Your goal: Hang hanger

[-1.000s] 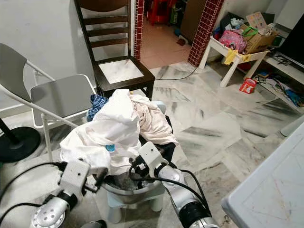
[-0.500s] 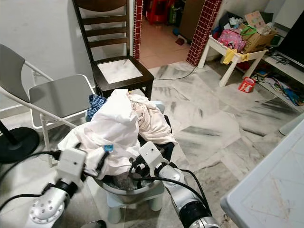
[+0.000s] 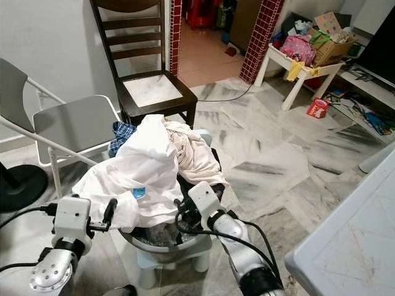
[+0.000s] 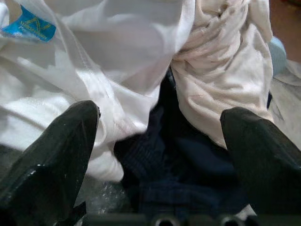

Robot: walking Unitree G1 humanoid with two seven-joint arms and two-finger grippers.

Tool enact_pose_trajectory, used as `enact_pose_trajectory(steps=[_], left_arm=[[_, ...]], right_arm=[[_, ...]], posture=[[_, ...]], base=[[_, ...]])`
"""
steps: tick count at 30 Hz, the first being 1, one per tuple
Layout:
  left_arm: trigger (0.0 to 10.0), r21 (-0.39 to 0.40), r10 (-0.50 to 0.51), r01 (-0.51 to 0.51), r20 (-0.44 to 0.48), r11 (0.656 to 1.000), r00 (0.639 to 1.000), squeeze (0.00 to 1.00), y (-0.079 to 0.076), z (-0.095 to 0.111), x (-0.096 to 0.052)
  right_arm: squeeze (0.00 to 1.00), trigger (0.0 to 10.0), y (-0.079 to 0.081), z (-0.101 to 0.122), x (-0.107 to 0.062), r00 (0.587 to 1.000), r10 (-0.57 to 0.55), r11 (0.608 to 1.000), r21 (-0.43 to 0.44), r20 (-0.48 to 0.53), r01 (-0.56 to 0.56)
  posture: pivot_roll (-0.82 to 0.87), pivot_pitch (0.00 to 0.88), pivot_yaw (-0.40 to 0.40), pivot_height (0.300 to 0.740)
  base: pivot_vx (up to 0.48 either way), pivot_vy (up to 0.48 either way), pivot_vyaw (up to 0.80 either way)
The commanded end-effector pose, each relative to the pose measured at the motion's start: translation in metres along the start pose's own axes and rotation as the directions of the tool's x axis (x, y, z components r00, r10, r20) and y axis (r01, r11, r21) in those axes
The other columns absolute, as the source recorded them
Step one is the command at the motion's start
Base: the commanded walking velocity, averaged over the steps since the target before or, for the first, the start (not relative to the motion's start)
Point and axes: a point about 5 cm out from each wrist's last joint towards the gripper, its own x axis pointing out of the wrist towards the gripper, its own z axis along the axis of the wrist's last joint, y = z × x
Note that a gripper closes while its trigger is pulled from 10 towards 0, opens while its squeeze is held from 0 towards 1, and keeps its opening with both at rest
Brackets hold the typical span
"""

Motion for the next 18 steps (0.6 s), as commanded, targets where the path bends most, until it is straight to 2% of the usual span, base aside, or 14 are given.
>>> enact_pose_trajectory(steps=[1, 5, 9, 18], left_arm=[[10.0, -0.007, 0.010, -0.010, 0.012, 1.000, 1.000, 0.00, -0.002, 0.000, 0.001], [10.0, -0.014, 0.048, -0.047, 0.057, 0.999, 0.997, 0.00, 0.003, 0.007, 0.001], [10.0, -0.028, 0.082, -0.081, 0.060, 0.996, 0.995, 0.00, 0.007, 0.010, 0.001], [10.0, -0.041, 0.104, -0.102, 0.046, 0.994, 0.994, 0.00, 0.009, 0.005, -0.012]], right_arm=[[0.00, 10.0, -0.006, -0.001, -0.006, 1.000, -0.029, 1.000, 0.009, 0.010, 0.029], [0.00, 10.0, -0.005, -0.006, -0.016, 0.999, -0.041, 0.998, 0.040, 0.002, 0.041], [0.00, 10.0, -0.004, -0.005, -0.020, 0.999, -0.050, 0.996, 0.081, 0.016, 0.049], [0.00, 10.0, -0.004, -0.004, -0.018, 0.999, -0.051, 0.994, 0.095, 0.005, 0.050]], posture=[[0.08, 0.145, -0.109, 0.740], [0.07, 0.149, -0.107, 0.740], [0.07, 0.141, -0.104, 0.740], [0.09, 0.129, -0.102, 0.740]], base=[[0.000, 0.000, 0.00], [0.000, 0.000, 0.00], [0.000, 0.000, 0.00], [0.000, 0.000, 0.00]])
